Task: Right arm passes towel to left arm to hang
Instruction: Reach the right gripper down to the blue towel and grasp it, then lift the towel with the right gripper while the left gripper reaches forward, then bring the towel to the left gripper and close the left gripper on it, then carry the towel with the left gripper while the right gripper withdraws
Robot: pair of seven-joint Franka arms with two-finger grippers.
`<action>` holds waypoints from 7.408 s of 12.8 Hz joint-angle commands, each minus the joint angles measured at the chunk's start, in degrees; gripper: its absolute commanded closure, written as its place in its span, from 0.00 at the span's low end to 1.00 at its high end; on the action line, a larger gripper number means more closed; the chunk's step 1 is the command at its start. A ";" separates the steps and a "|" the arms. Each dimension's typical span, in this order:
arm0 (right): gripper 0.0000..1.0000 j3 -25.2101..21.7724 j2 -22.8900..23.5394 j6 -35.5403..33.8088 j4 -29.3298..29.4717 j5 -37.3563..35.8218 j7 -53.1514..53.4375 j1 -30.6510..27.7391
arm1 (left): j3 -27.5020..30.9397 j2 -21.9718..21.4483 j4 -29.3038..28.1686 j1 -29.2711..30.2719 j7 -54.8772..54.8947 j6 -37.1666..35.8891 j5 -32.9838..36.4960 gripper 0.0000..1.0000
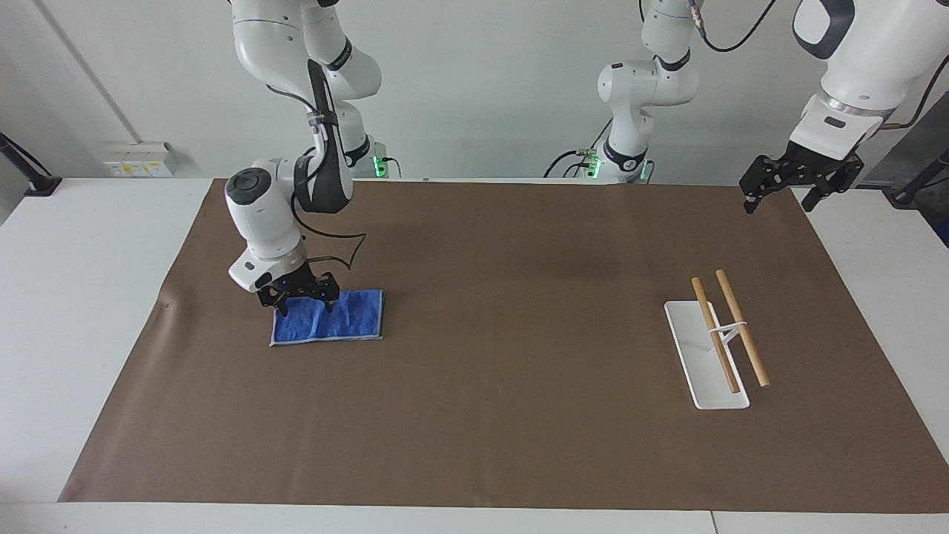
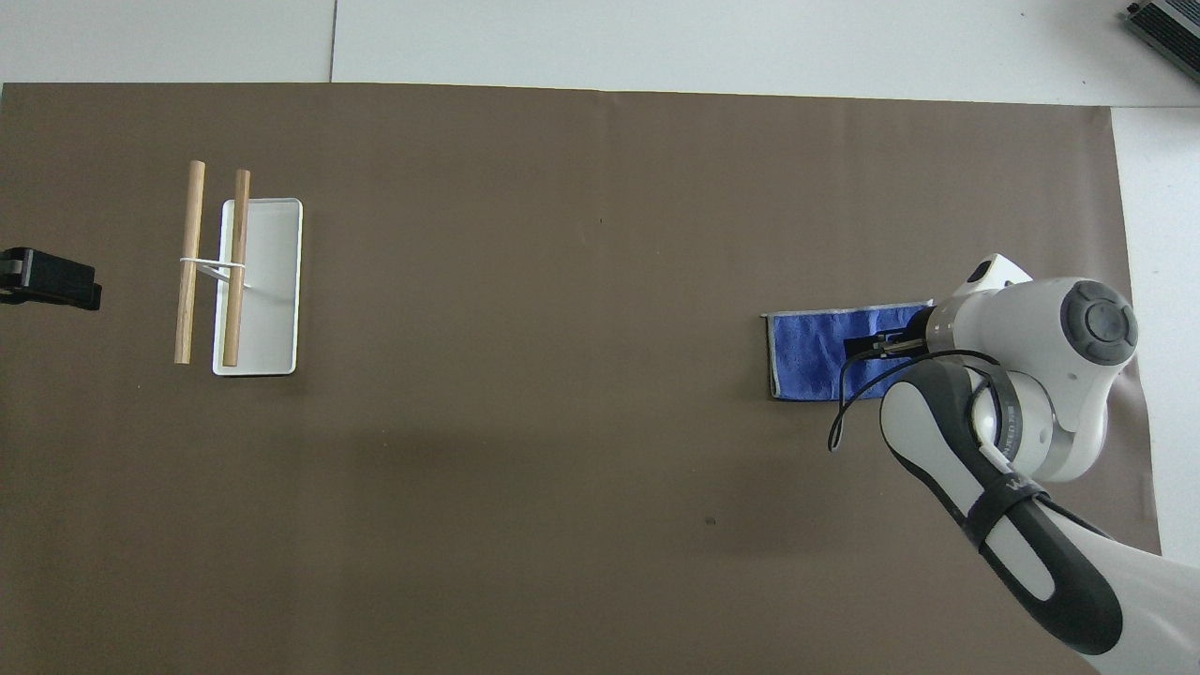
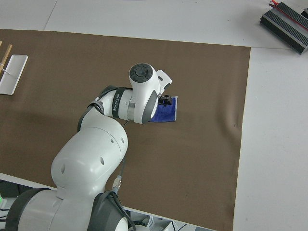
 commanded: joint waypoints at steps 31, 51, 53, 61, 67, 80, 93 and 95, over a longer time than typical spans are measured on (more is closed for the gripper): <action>1.00 14.36 -4.22 -15.52 21.51 52.57 6.23 1.68 | -1.01 -5.98 -11.82 -0.53 -1.56 5.42 -14.29 0.00; 1.00 14.98 -4.39 -2.33 20.19 96.26 -3.61 17.68 | -1.10 -10.83 -31.01 -15.20 -83.99 37.26 -39.55 0.00; 1.00 15.07 -4.39 0.92 20.19 99.62 -2.91 17.86 | -1.10 -10.92 -31.37 -15.99 -85.68 38.40 -39.64 0.00; 1.00 15.69 -4.39 2.34 20.19 105.96 -2.11 17.86 | -1.10 -10.66 -31.46 -18.89 -89.37 43.42 -41.31 0.03; 1.00 15.69 -4.39 2.86 20.19 105.96 -2.11 17.77 | -1.10 -10.30 -30.58 -18.63 -88.58 43.07 -42.27 1.00; 0.00 15.60 -3.96 11.73 20.19 87.40 -2.46 17.77 | -0.48 -10.22 -30.67 -15.64 -74.61 43.33 -42.36 1.00; 0.00 15.07 -1.93 5.88 20.10 27.42 -1.94 1.17 | -0.39 2.17 -22.85 -10.30 -47.01 52.30 -26.04 1.00; 0.00 13.76 -3.24 -2.44 20.97 19.26 -1.41 -0.50 | -0.39 2.35 -22.23 -7.75 -47.19 51.59 -26.10 1.00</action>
